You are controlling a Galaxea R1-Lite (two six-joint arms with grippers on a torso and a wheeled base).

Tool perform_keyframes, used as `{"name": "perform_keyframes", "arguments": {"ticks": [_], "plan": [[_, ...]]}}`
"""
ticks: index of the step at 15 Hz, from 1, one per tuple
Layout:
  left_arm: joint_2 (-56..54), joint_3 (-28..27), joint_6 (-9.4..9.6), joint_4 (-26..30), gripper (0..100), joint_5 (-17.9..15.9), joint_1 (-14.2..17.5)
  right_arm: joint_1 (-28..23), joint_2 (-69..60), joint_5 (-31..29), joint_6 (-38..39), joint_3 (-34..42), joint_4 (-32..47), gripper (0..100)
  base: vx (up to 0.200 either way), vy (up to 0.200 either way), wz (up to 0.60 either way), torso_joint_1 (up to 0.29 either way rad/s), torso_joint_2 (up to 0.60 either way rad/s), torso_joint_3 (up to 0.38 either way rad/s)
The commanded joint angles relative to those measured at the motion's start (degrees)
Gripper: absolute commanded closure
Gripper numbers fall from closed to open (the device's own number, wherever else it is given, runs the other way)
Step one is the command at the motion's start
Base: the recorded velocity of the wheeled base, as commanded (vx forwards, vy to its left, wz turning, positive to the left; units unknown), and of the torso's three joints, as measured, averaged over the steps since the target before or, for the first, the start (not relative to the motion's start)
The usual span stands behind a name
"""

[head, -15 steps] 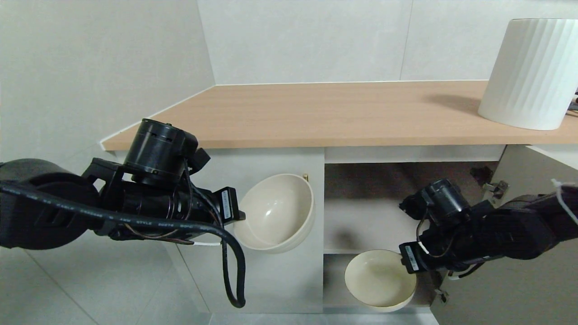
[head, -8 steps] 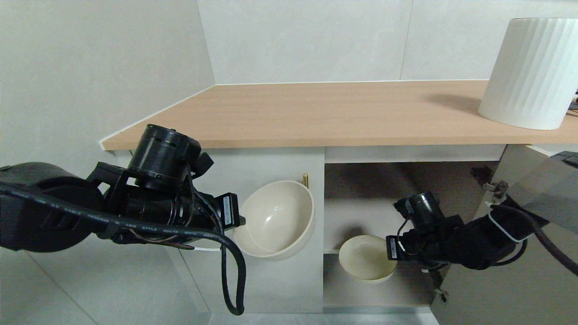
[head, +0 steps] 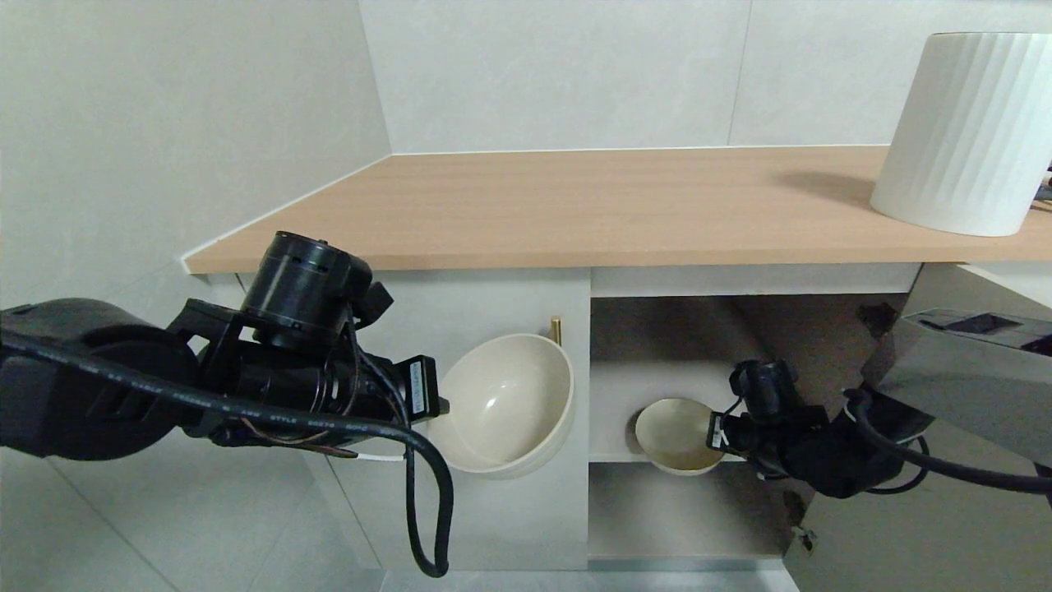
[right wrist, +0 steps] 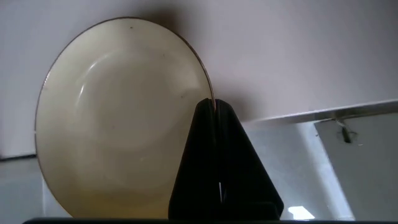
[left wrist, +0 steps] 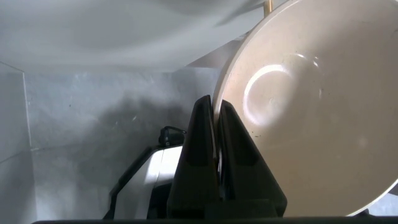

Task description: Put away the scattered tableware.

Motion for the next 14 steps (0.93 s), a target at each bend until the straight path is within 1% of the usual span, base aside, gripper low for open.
{"name": "perform_keyframes", "arguments": {"ticks": [1,5,14], "plan": [[0.31,0.00,-0.03,-0.01,100,-0.02,-0.02,-0.76,2.00,-0.39,0.48,-1.56,0.04,100,0.000,0.000,0.00,0.000,0.00,0.000],[0.66,0.00,-0.03,-0.01,100,0.07,-0.11,-2.26,4.28,-3.20,1.35,-4.72,0.13,100,0.000,0.000,0.00,0.000,0.00,0.000],[1.19,0.00,-0.03,-0.01,100,-0.02,-0.11,-3.66,6.13,-3.20,1.35,-9.38,0.66,100,0.000,0.000,0.00,0.000,0.00,0.000]]}}
